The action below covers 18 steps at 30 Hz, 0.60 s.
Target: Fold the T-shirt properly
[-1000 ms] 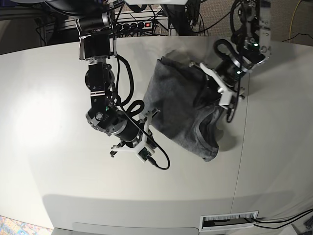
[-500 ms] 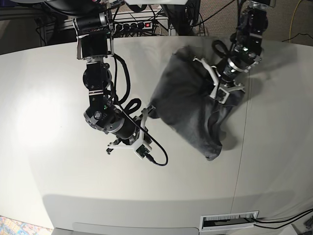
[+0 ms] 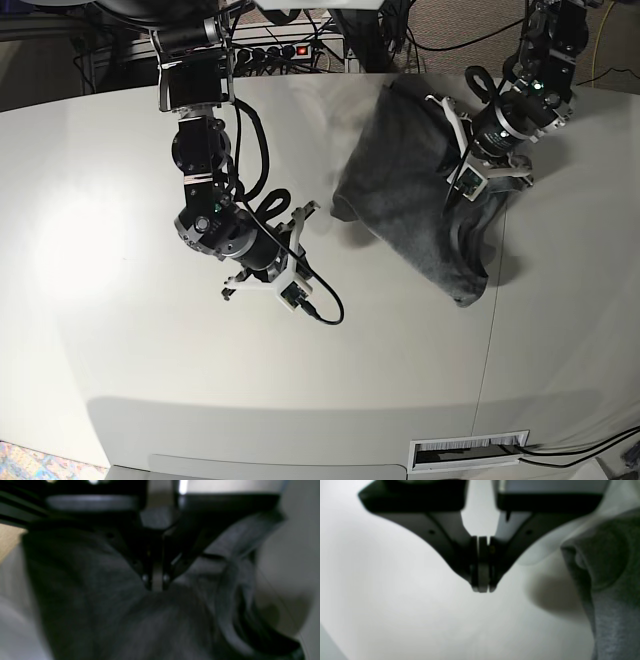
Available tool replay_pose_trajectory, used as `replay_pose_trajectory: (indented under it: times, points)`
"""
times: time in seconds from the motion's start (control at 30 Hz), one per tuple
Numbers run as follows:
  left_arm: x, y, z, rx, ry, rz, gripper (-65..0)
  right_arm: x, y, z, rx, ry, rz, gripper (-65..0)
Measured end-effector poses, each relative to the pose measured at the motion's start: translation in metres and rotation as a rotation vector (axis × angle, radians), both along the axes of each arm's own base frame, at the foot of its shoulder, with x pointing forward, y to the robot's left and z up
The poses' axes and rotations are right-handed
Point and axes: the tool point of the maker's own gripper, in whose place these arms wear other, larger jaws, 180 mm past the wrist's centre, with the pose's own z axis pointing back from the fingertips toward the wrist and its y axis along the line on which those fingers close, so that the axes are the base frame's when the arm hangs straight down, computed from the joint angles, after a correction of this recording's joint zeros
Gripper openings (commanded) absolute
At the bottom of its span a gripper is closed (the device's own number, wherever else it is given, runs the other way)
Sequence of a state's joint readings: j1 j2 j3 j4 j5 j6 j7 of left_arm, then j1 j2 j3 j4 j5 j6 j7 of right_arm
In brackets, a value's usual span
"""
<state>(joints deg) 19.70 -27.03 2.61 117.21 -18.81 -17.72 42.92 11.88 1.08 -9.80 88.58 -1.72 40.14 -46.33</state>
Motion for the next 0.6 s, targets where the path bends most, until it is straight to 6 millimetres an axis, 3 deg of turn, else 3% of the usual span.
replay_pose_trajectory:
  times: [0.1, 0.17, 0.43, 0.6]
  points:
    - [-0.004, -0.019, 0.033, -0.053, -0.036, -0.054, -65.0, 0.000, 0.001, 0.000, 0.002, -0.001, 0.001, -65.0]
    - [-0.007, -0.025, 0.043, -0.058, -0.055, -0.075, -65.0, 0.000, 0.001, 0.001, 0.004, -0.001, 0.001, -65.0]
    - [-0.047, 0.008, -0.009, 0.138, 0.054, -0.040, -65.0, -0.001, 0.001, -0.001, 0.002, 0.003, 0.001, -65.0]
    - [-0.062, 0.023, -0.025, 0.203, 0.069, -0.005, -65.0, -0.001, 0.002, -0.001, 0.006, 0.006, 0.001, -65.0]
